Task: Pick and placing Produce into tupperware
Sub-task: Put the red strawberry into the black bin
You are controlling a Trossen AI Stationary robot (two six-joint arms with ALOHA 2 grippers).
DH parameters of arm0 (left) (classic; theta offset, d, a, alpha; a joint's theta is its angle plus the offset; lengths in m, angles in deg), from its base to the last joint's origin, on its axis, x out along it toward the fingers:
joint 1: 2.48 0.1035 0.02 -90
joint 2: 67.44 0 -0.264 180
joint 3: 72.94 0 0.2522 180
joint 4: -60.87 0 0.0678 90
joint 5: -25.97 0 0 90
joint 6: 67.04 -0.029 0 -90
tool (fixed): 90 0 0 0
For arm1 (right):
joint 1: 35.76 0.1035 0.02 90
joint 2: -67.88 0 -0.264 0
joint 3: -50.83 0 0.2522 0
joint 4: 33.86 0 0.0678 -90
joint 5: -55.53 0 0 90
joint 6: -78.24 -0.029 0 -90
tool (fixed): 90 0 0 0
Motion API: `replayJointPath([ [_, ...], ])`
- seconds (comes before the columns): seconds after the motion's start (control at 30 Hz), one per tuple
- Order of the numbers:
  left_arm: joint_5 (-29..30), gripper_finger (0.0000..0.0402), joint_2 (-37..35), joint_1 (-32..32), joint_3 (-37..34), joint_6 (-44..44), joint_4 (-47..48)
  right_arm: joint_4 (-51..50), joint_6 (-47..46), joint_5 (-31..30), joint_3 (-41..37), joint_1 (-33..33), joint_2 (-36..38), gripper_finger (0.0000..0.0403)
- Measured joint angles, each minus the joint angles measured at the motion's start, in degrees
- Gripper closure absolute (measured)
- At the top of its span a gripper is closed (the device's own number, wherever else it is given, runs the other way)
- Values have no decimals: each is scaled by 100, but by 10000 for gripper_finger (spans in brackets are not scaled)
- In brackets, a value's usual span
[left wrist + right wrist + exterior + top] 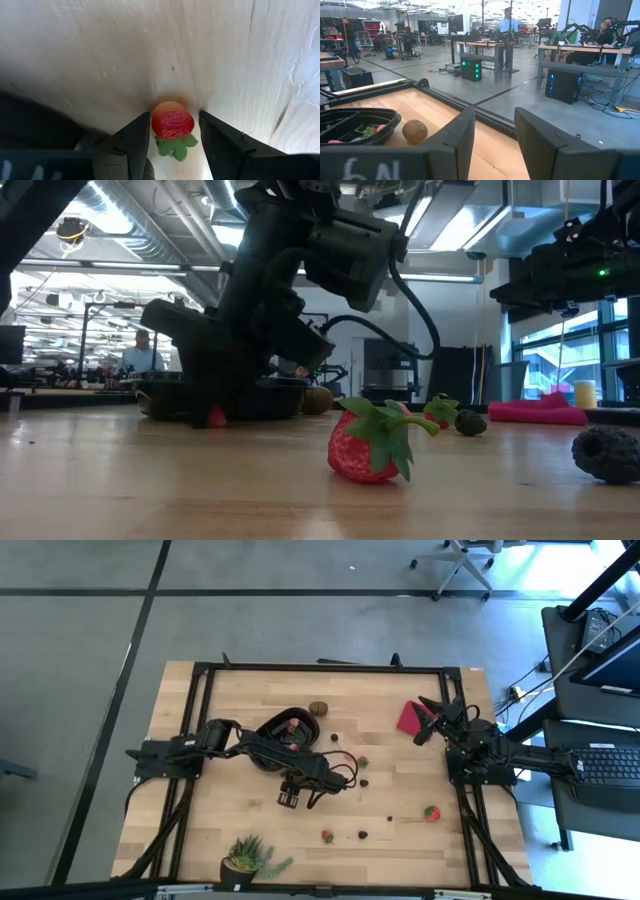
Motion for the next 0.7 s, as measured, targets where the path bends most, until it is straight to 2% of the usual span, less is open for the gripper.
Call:
replayJointPath([
  [0.43,133,304,-19,-4,11,7,-30,0,0,0,0,-1,0,260],
  [0.7,12,303,-22,-6,15,53,87,0,0,0,0,-1,0,260],
])
